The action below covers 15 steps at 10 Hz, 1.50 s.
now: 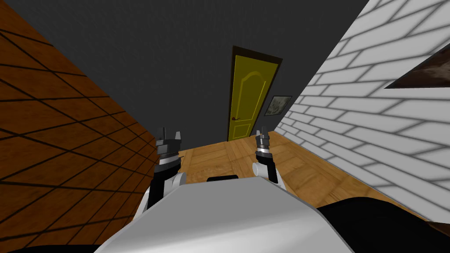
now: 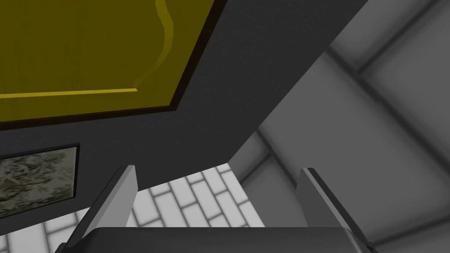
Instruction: Pull the door open
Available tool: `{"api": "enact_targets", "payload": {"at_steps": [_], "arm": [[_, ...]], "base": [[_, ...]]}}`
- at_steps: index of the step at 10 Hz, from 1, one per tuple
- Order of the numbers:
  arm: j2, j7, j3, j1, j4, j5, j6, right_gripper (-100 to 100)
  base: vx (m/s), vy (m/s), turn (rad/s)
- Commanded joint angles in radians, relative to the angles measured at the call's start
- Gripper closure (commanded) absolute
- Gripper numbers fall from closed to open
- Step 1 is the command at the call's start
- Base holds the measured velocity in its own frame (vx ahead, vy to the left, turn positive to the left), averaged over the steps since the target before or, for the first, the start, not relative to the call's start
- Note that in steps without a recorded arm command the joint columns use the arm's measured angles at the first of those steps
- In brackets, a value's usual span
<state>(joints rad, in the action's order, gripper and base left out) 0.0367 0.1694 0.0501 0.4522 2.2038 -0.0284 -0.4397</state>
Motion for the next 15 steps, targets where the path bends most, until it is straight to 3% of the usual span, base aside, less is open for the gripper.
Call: {"api": "enact_targets", "payload": {"at_steps": [1, 4, 15], "arm": [[-0.010, -0.005, -0.001, -0.015, -0.032, -0.001, -0.006, -100], [-0.022, -0.013, -0.003, -0.036, -0.078, -0.002, -0.014, -100], [-0.091, -0.063, -0.017, -0.182, -0.386, -0.010, -0.070, -100]], "base": [[0.052, -0.010, 0.024], [0.080, -0.026, 0.021], [0.095, -0.035, 0.032]]}}
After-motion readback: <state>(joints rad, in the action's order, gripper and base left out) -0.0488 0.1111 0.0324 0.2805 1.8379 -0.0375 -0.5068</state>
